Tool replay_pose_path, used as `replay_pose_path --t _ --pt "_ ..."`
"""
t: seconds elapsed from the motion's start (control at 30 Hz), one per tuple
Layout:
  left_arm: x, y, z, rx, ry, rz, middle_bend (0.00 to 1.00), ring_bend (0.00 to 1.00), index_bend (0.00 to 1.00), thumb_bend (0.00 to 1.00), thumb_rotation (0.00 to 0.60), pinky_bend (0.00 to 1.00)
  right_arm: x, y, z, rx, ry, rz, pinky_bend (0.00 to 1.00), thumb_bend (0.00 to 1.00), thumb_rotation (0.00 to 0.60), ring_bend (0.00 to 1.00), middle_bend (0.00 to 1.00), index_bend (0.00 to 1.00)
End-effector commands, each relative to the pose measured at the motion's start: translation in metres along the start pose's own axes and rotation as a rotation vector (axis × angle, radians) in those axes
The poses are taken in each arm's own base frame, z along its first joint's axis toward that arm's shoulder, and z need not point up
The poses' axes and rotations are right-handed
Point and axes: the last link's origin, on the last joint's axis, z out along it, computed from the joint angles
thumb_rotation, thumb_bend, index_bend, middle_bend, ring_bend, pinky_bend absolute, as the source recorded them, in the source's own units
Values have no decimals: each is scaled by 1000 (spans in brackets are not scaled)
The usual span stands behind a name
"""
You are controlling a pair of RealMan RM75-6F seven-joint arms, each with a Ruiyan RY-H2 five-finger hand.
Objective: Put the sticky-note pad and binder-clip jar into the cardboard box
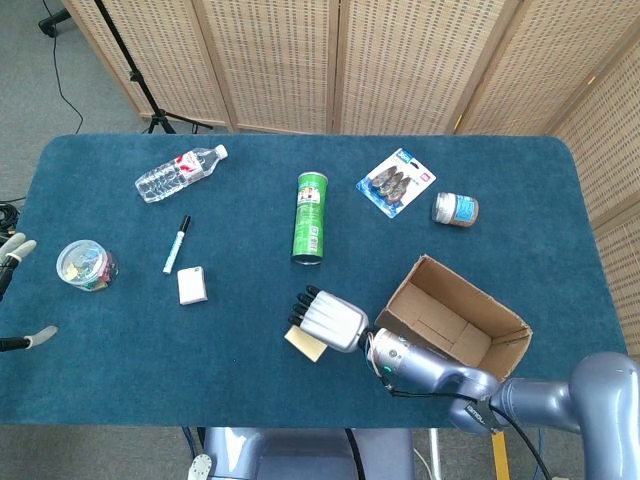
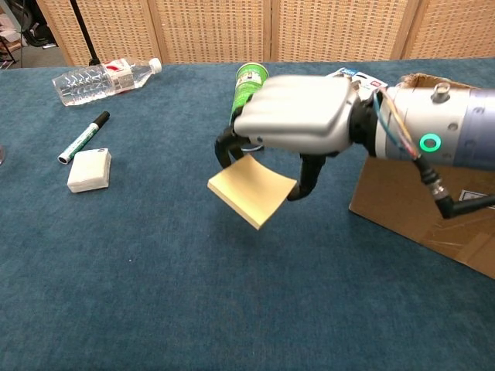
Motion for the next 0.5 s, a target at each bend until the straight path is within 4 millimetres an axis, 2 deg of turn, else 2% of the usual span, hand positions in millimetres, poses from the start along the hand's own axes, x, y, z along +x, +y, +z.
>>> replay_pose_path --t 0.03,0.17,0.27,0.37,0.5 --pt "0 0 0 1 -1 1 0 0 0 0 600 0 27 13 -7 -45 59 7 287 414 600 284 422 487" --pt "0 0 1 2 -3 4 0 0 0 0 600 0 51 28 -21 -89 108 2 287 414 600 284 423 487" --pt "-1 2 1 -6 -3 15 0 0 0 0 600 0 78 50 -47 -153 161 -9 287 414 600 284 425 486" --pt "0 3 0 -8 3 21 0 0 0 0 600 0 85 67 -70 -190 155 -31 287 414 600 284 428 486" --pt "-2 3 1 -4 0 28 0 0 0 0 600 0 79 86 -103 -224 117 -85 287 414 600 284 433 486"
